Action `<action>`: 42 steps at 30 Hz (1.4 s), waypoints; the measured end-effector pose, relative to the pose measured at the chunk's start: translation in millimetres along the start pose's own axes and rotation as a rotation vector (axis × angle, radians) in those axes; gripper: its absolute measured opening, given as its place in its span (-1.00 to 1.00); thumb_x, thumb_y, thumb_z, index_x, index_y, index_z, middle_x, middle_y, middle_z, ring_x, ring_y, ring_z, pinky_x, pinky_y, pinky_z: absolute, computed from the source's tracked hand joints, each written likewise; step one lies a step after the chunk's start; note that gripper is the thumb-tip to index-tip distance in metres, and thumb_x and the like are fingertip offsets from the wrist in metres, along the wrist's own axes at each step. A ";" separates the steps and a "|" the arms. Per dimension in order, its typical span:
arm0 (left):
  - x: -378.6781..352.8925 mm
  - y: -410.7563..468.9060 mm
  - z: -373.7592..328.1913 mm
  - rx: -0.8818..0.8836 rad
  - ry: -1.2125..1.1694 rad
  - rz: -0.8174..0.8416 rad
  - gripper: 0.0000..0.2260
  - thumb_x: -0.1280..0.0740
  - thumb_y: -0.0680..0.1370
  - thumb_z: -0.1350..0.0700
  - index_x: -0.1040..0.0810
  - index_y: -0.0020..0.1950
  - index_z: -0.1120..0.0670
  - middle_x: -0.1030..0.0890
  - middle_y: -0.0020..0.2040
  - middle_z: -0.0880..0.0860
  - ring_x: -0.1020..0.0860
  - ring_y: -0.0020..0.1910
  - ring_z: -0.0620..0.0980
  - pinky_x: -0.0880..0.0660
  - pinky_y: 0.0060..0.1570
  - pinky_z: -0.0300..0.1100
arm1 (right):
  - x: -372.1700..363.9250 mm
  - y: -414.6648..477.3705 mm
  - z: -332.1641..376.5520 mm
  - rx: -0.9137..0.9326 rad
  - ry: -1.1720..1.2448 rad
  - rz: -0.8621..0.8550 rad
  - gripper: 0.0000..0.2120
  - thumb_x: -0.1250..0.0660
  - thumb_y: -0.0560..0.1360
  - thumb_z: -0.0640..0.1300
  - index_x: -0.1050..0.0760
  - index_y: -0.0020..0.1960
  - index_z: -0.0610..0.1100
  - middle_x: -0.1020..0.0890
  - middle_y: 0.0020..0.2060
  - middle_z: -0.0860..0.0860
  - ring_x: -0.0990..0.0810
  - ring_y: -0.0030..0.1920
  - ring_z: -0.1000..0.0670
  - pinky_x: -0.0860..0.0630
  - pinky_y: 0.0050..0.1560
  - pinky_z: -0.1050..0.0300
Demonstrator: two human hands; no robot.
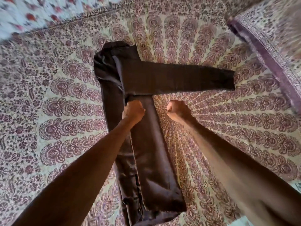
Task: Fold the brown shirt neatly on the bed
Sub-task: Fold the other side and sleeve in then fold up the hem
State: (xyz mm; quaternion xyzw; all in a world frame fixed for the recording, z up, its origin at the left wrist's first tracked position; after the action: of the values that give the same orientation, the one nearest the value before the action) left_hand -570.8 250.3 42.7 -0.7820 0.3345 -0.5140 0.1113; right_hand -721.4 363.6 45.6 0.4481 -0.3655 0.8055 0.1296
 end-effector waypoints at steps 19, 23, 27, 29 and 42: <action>-12.4 71.1 -20.4 0.623 -1.125 0.014 -0.75 -0.36 0.56 0.14 -0.54 0.16 0.27 -0.60 0.12 0.24 -0.62 0.07 0.14 -0.60 0.00 -0.10 | 13.2 87.2 -60.0 0.126 -0.456 -0.344 -0.84 -0.28 0.49 -0.27 -0.51 0.07 -0.20 -0.63 -0.07 -0.13 -0.59 -0.07 -0.14 -0.48 0.03 -0.07; -0.1 60.1 -24.9 0.602 -1.284 0.008 -0.63 -0.20 0.64 0.13 -0.36 0.42 0.23 -0.45 0.39 0.20 -0.48 0.33 0.13 -0.38 0.32 -0.03 | -3.2 31.3 -35.0 0.205 -0.350 -0.264 -0.84 -0.35 0.46 -0.24 -0.50 0.04 -0.14 -0.64 -0.15 -0.06 -0.61 -0.15 -0.07 -0.48 0.03 -0.04; 19.6 63.9 -13.3 0.610 -1.254 -0.160 -0.66 -0.21 0.62 0.13 -0.38 0.39 0.14 -0.53 0.24 0.16 -0.57 0.03 0.11 -0.50 0.05 -0.04 | -21.8 -30.0 -9.0 0.312 -0.231 -0.159 -0.92 -0.39 0.46 -0.19 -0.52 -0.06 -0.11 -0.66 -0.23 -0.03 -0.64 -0.23 -0.06 -0.50 -0.14 0.03; 31.6 63.0 -3.1 0.560 -0.871 -0.203 -0.66 -0.21 0.61 0.16 -0.39 0.39 0.17 -0.49 0.31 0.18 -0.51 0.24 0.18 -0.47 0.19 -0.02 | -28.8 -46.1 0.5 0.307 -0.106 -0.076 -0.89 -0.28 0.56 -0.08 -0.53 -0.09 -0.09 -0.66 -0.23 -0.07 -0.65 -0.22 -0.12 -0.49 -0.25 0.06; -23.5 37.9 19.1 0.595 -1.137 -0.068 -0.60 -0.42 0.50 0.04 -0.48 0.29 0.12 -0.57 0.19 0.11 -0.57 0.15 0.14 -0.58 -0.10 0.01 | -19.0 16.2 -66.0 0.076 -0.416 0.062 -0.51 -0.43 0.47 -0.02 -0.31 0.26 -0.18 -0.59 -0.07 -0.09 -0.55 -0.15 -0.06 -0.51 -0.07 0.04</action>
State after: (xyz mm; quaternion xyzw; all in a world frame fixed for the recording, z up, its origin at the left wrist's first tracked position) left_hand -575.4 233.5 -2.5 -0.8784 0.0414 -0.0933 0.4669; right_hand -760.7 401.0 0.6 0.5979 -0.3674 0.7123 0.0098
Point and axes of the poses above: each hand's wrist, its own y-axis towards the middle knuckle, its own x-axis out of the back of the hand, z = x × y, the point moved 1 cm from there along y, towards the middle knuckle
